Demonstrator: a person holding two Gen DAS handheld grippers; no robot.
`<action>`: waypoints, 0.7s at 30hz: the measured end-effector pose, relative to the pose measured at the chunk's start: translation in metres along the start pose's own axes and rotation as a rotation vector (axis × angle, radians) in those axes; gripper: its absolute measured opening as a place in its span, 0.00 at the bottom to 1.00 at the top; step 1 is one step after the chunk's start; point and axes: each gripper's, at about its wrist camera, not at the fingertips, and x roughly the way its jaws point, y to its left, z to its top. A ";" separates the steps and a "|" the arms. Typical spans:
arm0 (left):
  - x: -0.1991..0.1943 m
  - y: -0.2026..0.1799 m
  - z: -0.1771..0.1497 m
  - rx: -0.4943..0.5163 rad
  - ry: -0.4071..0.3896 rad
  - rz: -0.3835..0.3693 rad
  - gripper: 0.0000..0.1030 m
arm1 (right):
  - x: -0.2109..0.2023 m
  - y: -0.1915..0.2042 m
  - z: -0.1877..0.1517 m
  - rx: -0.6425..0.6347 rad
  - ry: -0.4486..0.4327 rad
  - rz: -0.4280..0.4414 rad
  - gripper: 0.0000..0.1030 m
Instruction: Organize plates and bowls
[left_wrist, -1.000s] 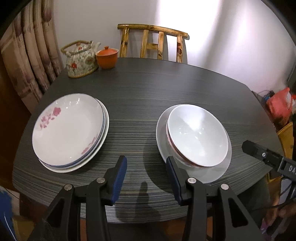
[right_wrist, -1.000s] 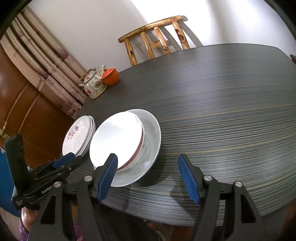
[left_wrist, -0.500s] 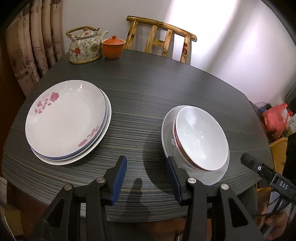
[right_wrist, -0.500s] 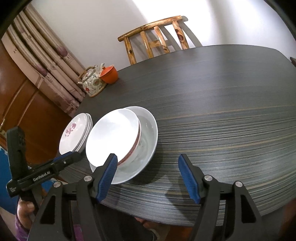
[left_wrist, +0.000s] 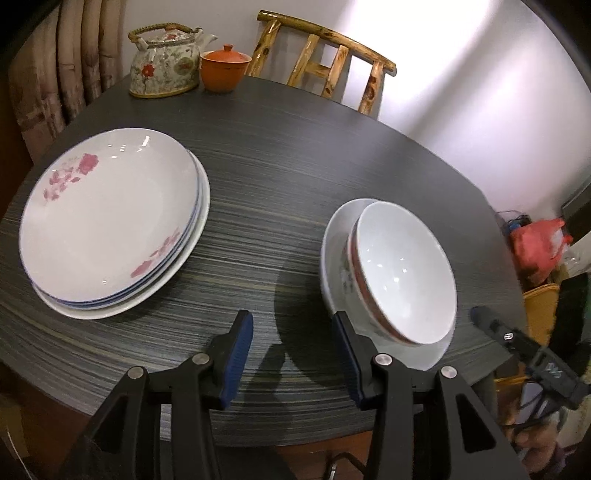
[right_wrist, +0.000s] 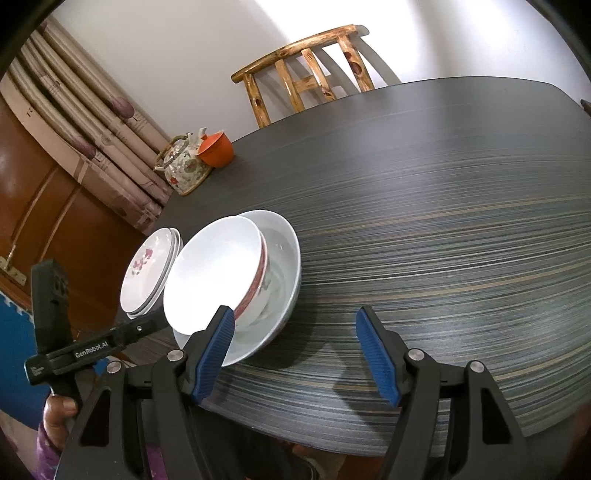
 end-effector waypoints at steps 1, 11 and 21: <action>-0.001 0.001 0.000 -0.011 0.003 -0.007 0.44 | 0.002 -0.001 0.000 -0.001 0.004 0.002 0.64; 0.001 0.006 0.003 -0.027 0.033 -0.090 0.44 | 0.014 0.001 0.003 -0.012 0.035 0.006 0.64; 0.022 0.003 0.011 0.004 0.092 -0.091 0.47 | 0.023 -0.002 0.009 -0.019 0.058 0.000 0.66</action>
